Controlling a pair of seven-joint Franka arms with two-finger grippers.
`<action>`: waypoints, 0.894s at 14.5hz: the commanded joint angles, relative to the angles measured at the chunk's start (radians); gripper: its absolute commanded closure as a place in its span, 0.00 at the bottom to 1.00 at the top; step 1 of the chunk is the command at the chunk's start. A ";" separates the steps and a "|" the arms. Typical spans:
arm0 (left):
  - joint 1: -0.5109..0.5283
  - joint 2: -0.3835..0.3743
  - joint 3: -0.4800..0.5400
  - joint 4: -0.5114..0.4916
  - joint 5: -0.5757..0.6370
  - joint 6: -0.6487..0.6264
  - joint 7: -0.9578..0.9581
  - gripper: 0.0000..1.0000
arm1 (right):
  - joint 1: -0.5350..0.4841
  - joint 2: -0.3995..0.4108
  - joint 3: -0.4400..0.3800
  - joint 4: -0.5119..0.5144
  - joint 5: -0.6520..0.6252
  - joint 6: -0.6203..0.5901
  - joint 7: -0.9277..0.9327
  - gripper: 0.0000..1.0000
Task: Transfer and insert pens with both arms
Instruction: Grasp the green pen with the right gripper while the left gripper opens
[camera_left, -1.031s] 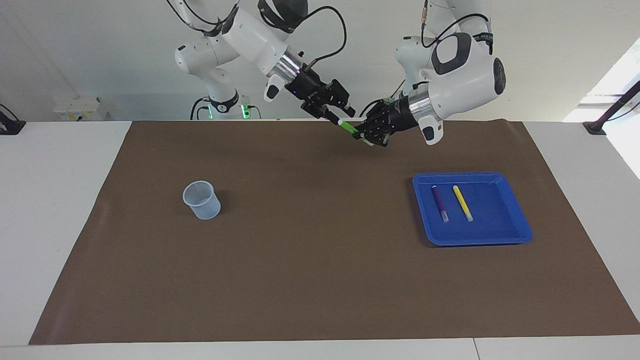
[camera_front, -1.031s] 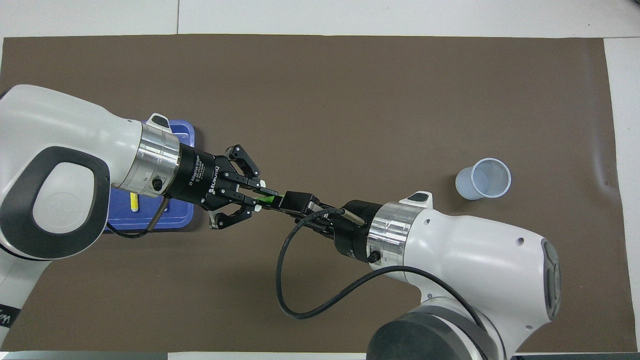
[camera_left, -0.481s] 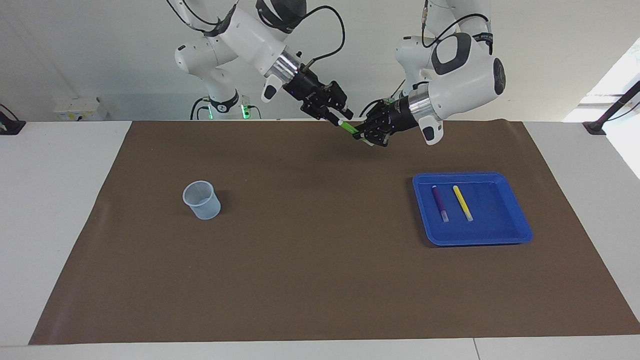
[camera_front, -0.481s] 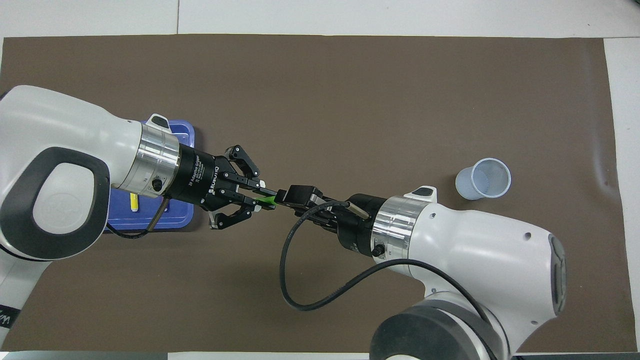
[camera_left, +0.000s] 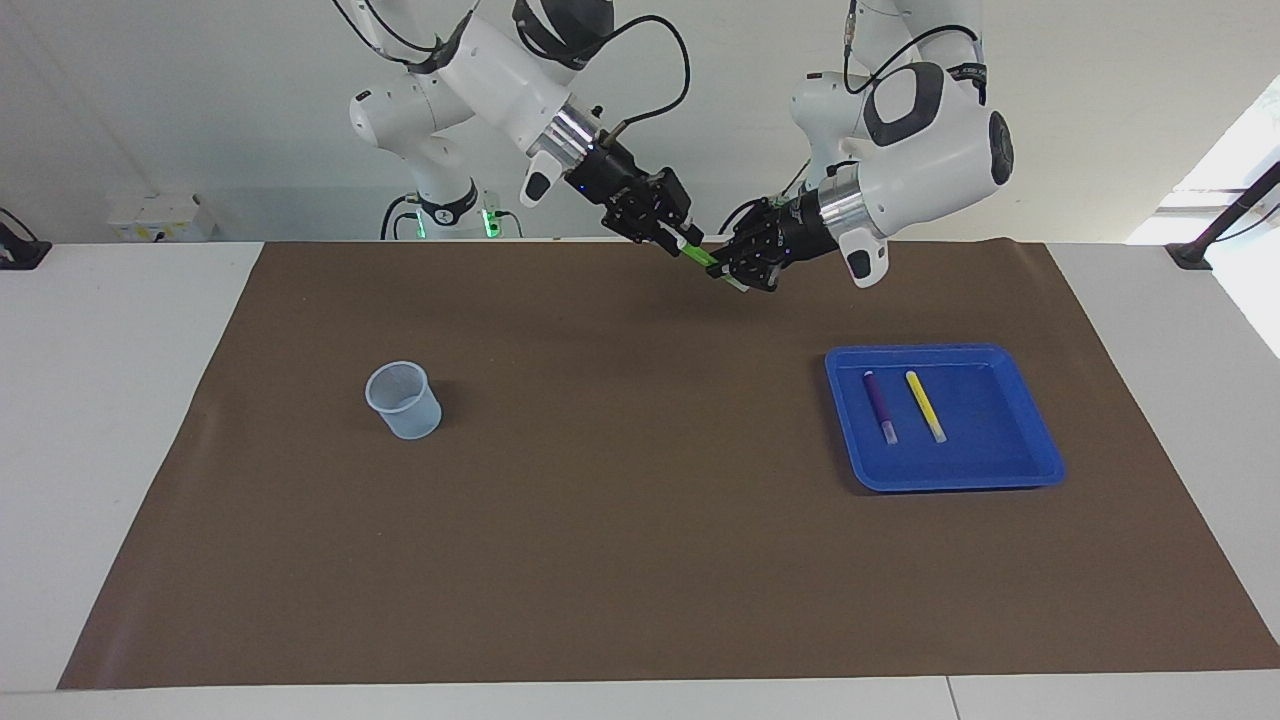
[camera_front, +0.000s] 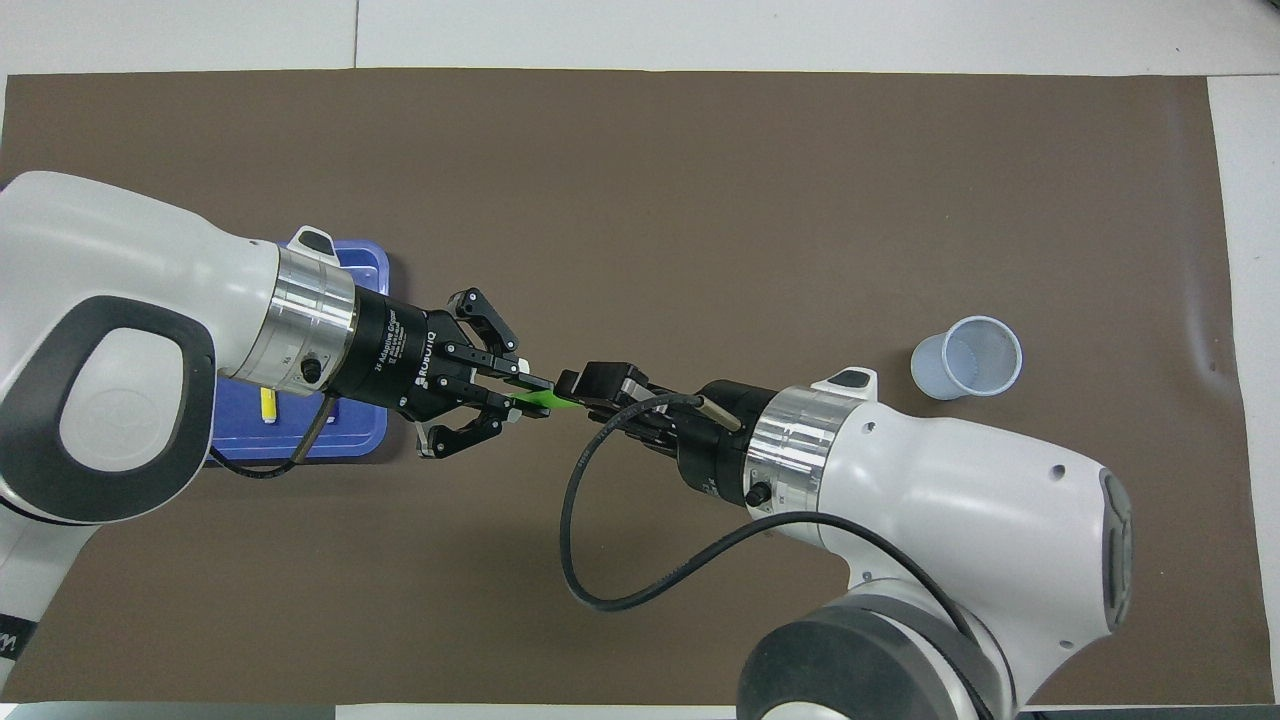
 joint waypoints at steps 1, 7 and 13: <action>-0.016 -0.038 0.012 -0.041 -0.018 0.027 -0.014 1.00 | -0.012 0.011 0.007 0.011 -0.005 0.014 -0.018 0.56; -0.014 -0.044 0.012 -0.041 -0.018 0.030 -0.014 1.00 | -0.014 0.011 0.007 0.010 -0.005 0.011 -0.018 1.00; -0.017 -0.053 0.014 -0.036 -0.015 0.053 -0.022 0.00 | -0.067 0.011 0.007 0.011 -0.007 -0.034 -0.027 1.00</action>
